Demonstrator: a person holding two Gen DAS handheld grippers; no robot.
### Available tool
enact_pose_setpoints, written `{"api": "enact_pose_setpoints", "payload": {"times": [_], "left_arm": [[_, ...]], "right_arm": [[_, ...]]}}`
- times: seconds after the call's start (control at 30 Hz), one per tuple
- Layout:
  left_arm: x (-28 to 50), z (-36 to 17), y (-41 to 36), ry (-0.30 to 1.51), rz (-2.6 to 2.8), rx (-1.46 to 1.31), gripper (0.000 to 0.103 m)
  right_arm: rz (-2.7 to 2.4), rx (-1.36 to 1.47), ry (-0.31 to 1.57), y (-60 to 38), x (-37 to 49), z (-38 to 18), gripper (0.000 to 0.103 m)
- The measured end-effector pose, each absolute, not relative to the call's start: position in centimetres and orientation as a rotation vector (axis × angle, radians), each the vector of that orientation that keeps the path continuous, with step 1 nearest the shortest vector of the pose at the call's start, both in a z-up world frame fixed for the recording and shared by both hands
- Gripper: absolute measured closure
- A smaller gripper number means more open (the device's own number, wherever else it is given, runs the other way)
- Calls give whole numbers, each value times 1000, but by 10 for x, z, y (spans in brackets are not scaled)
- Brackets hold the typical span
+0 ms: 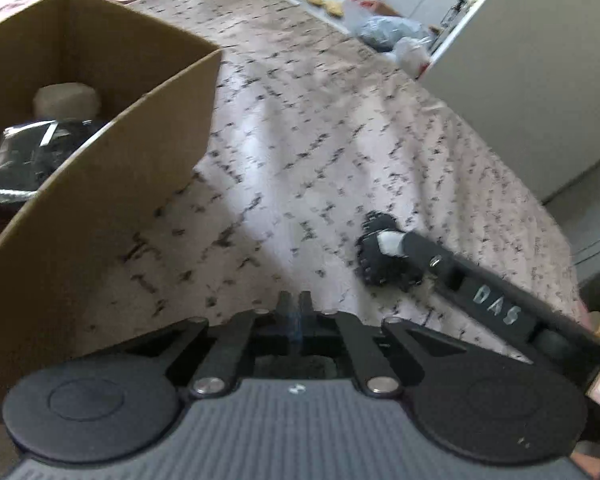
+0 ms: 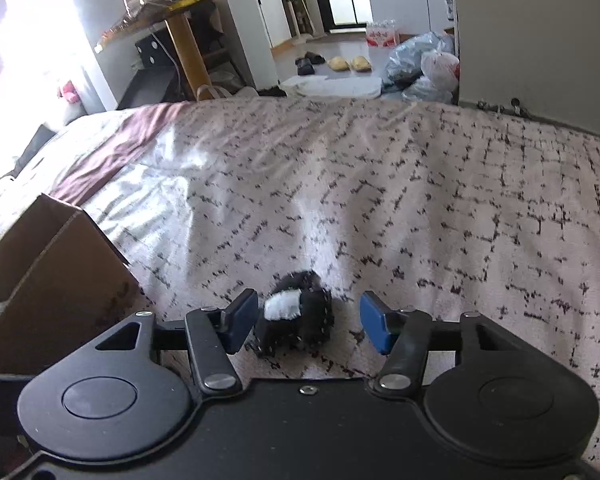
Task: Organize soft objects
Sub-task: 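Grasp the grey-blue fabric plush with the left gripper while the right grasps the black white-patched plush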
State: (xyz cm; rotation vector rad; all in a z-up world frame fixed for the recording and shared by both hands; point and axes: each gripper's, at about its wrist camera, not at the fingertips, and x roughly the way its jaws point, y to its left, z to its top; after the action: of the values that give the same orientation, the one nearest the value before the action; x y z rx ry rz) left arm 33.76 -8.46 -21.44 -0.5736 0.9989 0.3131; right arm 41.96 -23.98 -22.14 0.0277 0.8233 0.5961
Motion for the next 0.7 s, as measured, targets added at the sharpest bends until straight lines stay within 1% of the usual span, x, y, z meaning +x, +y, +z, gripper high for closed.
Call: {"api": "enact_pose_setpoints", "payload": {"times": [0.07,0.17,0.2,0.23,0.33,0.53,0.7], "left_arm": [[334,-212,-88,1008,326,-538,95],[328,-215,-93,1028,320,-536,76],[326,-216,-93,1033,317,-551,65],[324,-216,-94,1033,312,-566,56],[319,-214,-100,1026,310,-576,46],[317,-215,-115,1048,287,-588,37],[316,-221,-119,1044,294,-575,37]], "right_arm": [[603,28,814,-239,419,-219,47],[595,24,818,-241,419,-215,47],[609,23,821,-242,419,-214,47],[627,19,825,-242,418,-213,47],[644,-16,842,-241,415,-209,46],[671,-24,847,-246,411,-205,46],[692,-15,841,-244,410,-207,46]]}}
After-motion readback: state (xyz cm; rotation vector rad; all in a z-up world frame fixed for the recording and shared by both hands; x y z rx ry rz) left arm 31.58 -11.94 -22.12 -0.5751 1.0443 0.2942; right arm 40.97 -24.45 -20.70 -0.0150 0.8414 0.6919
